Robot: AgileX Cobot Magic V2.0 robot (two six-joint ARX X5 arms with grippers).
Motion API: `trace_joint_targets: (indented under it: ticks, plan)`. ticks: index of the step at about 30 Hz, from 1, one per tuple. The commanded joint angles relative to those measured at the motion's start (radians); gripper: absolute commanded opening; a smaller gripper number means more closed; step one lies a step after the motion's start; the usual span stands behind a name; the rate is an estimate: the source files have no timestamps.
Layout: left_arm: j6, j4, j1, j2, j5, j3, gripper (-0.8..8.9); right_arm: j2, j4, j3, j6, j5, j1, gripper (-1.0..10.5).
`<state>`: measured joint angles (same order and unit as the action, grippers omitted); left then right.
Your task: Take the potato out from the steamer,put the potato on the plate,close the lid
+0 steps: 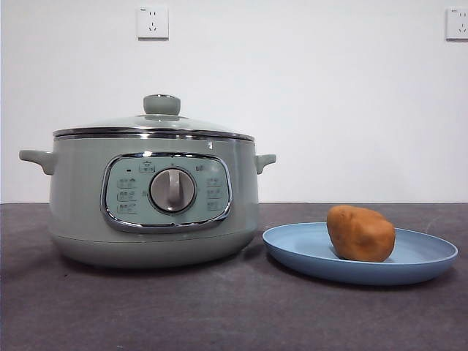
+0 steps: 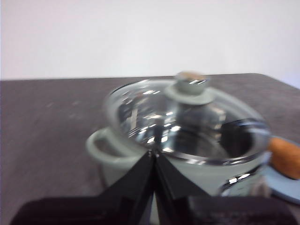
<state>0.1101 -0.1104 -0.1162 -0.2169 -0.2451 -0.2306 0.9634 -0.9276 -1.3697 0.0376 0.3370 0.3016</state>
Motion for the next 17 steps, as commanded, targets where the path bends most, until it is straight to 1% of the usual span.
trace_joint_targets:
  ticks: [1, 5, 8, 13, 17]
  plan:
    - [0.026, 0.019, 0.02, 0.043, 0.011, 0.054, -0.04, -0.001, 0.004, -0.001, 0.006, -0.003, 0.0, 0.0]
    - [0.029, 0.055, 0.039, 0.073, 0.014, 0.113, -0.04, -0.001, 0.004, -0.001, 0.006, -0.003, 0.0, 0.0]
    - [0.056, 0.092, 0.047, 0.097, 0.021, 0.16, -0.04, -0.001, 0.004, -0.001, 0.006, -0.003, 0.0, 0.0]
    - [0.093, 0.094, 0.047, 0.131, 0.062, 0.212, -0.04, -0.001, 0.004, -0.001, 0.006, -0.003, 0.0, 0.0]
    - [0.101, 0.068, 0.047, 0.151, 0.069, 0.227, -0.04, -0.001, 0.003, -0.001, 0.006, -0.003, 0.0, 0.0]
